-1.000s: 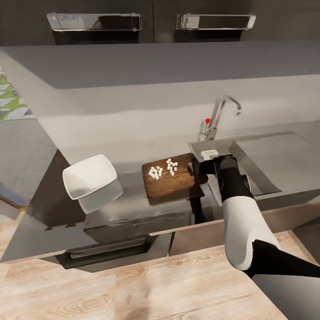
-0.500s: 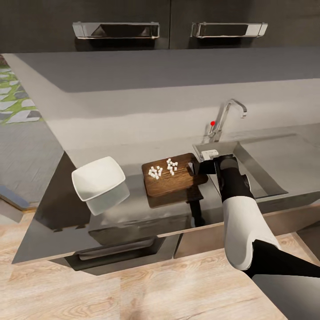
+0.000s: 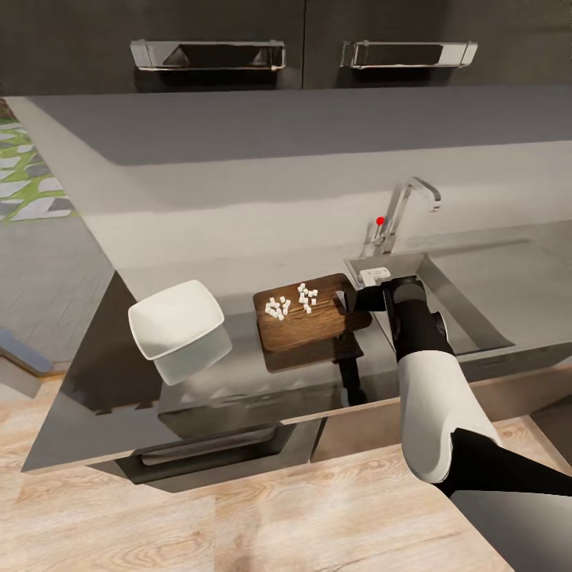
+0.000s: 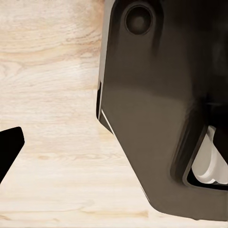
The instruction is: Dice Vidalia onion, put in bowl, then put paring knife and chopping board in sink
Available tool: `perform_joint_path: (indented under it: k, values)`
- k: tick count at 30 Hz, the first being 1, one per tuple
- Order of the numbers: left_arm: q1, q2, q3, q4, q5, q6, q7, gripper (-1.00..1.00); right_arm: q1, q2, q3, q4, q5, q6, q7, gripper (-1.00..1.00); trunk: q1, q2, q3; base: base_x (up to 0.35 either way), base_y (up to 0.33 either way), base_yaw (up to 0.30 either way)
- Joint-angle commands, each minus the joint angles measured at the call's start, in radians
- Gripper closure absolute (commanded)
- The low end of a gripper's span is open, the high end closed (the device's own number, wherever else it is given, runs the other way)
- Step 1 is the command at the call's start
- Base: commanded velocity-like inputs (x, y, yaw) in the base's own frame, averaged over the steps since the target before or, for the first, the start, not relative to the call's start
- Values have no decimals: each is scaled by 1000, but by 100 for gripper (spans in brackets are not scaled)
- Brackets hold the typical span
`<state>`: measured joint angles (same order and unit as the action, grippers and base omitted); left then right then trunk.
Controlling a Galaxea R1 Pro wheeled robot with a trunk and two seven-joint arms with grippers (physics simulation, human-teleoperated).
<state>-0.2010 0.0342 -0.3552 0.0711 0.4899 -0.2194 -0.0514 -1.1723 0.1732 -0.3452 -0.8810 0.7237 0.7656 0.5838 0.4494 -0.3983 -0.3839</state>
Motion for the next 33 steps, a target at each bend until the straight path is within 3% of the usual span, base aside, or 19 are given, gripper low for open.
perform_joint_path:
  k: [1,13,33]
  values:
    - [-1,0,-8,4,10,-6,-5,-100,-1,1,-5,-1,9,1,10,100,1,-2,0,0,0,0]
    - [-1,0,-8,4,10,-6,-5,-100,-1,1,-5,-1,8,1,10,100,1,-2,18,0,29,0]
    - [-1,0,-8,4,10,-6,-5,-100,-1,1,-5,-1,6,1,10,100,1,-2,49,0,250,0]
